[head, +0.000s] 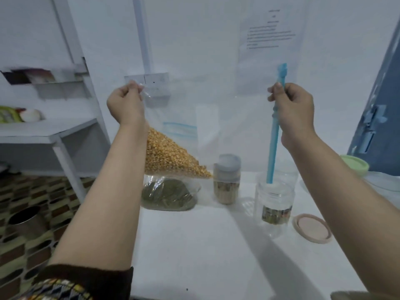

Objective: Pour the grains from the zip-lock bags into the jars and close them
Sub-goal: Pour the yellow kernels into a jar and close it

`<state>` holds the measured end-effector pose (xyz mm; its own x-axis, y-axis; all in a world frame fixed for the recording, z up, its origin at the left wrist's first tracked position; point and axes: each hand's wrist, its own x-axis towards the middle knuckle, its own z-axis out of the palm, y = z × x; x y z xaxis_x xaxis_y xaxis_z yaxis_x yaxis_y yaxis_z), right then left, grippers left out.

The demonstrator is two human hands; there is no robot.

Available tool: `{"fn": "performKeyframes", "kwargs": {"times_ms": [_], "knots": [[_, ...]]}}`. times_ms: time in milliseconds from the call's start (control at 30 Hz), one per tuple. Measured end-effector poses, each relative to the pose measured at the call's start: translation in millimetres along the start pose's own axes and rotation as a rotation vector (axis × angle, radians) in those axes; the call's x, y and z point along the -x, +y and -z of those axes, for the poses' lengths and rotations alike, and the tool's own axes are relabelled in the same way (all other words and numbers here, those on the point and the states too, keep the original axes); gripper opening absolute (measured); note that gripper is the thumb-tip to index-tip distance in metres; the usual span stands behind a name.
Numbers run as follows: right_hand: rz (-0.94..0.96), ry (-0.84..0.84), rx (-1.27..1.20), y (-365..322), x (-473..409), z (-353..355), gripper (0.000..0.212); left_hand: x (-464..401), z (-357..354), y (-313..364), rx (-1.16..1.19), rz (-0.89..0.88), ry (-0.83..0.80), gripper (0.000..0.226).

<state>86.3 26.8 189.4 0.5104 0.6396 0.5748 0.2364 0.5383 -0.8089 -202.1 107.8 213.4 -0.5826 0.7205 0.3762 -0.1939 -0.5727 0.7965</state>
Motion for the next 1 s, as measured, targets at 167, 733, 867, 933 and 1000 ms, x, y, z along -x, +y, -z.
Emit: {"fn": "performKeyframes", "kwargs": {"times_ms": [167,733,867,933,1000], "knots": [[-0.076,0.043,-0.048,7,-3,4,0.028,1,-13,10,0.04,-0.012,-0.091,0.026],[-0.136,0.148,-0.102,22,-2,16,0.029,17,-32,7,0.09,0.014,-0.145,0.012],[-0.138,0.161,-0.105,22,0,19,0.029,18,-37,9,0.095,0.005,-0.15,0.013],[-0.14,0.164,-0.106,22,1,21,0.029,18,-38,10,0.088,0.003,-0.16,0.012],[-0.14,0.177,-0.109,23,2,23,0.029,18,-40,11,0.085,-0.004,-0.175,0.013]]}}
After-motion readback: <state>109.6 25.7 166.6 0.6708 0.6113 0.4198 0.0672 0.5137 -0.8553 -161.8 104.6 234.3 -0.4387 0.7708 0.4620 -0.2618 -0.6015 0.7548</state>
